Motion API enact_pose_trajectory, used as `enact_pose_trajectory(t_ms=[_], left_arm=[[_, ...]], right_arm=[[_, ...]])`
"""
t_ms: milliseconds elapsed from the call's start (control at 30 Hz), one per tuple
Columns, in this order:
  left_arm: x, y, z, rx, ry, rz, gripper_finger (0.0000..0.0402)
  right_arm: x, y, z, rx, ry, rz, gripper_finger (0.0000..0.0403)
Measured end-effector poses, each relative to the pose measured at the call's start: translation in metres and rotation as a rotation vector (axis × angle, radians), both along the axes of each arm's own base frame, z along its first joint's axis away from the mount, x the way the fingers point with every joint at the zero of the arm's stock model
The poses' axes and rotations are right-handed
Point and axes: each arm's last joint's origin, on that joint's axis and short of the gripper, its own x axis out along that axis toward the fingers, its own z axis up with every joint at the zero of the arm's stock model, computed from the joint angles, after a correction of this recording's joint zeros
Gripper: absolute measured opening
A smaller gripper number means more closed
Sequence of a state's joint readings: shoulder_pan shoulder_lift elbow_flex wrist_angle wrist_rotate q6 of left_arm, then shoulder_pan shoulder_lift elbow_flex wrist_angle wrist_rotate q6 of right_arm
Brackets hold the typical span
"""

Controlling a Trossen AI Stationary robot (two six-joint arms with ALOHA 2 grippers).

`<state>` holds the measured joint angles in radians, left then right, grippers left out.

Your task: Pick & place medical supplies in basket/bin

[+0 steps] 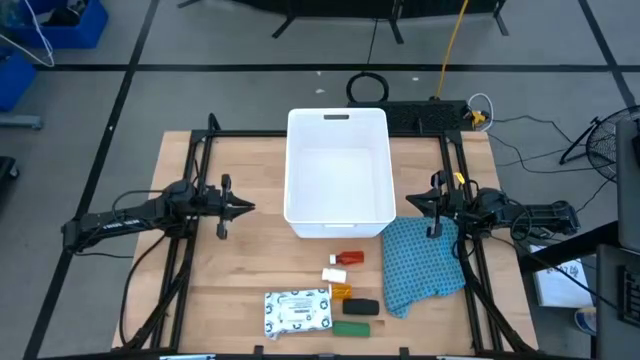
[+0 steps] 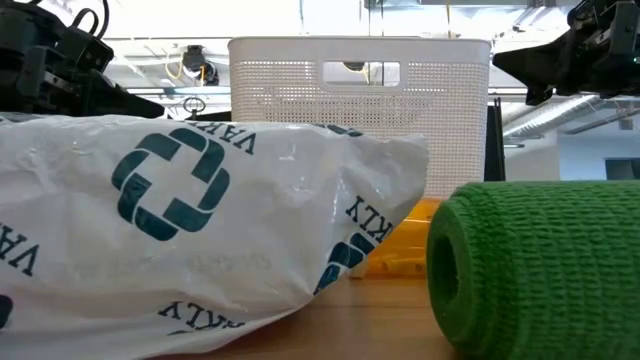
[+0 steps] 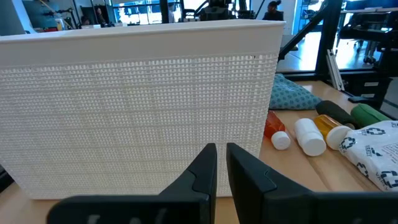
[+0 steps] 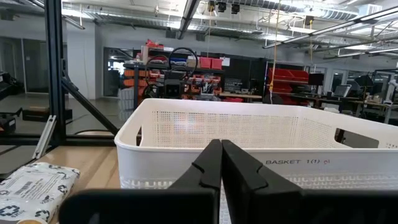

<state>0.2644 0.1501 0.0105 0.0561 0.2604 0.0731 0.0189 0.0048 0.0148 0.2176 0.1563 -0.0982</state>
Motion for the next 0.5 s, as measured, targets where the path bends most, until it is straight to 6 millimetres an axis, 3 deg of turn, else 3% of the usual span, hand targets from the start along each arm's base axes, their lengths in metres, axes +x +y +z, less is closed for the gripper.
enact_pose_trajectory(t_ms=[300, 500], left_arm=[[0.0001, 0.0, 0.0005, 0.002, -0.005, 0.0, 0.0042], [0.0002, 0.0, 0.0026, -0.089, -0.026, 0.006, 0.0042]], right_arm=[[-0.0001, 0.0, 0.0003, 0.021, -0.006, 0.004, 0.0], [0.0, 0.0, 0.0003, 0.166, -0.026, 0.036, 0.0]])
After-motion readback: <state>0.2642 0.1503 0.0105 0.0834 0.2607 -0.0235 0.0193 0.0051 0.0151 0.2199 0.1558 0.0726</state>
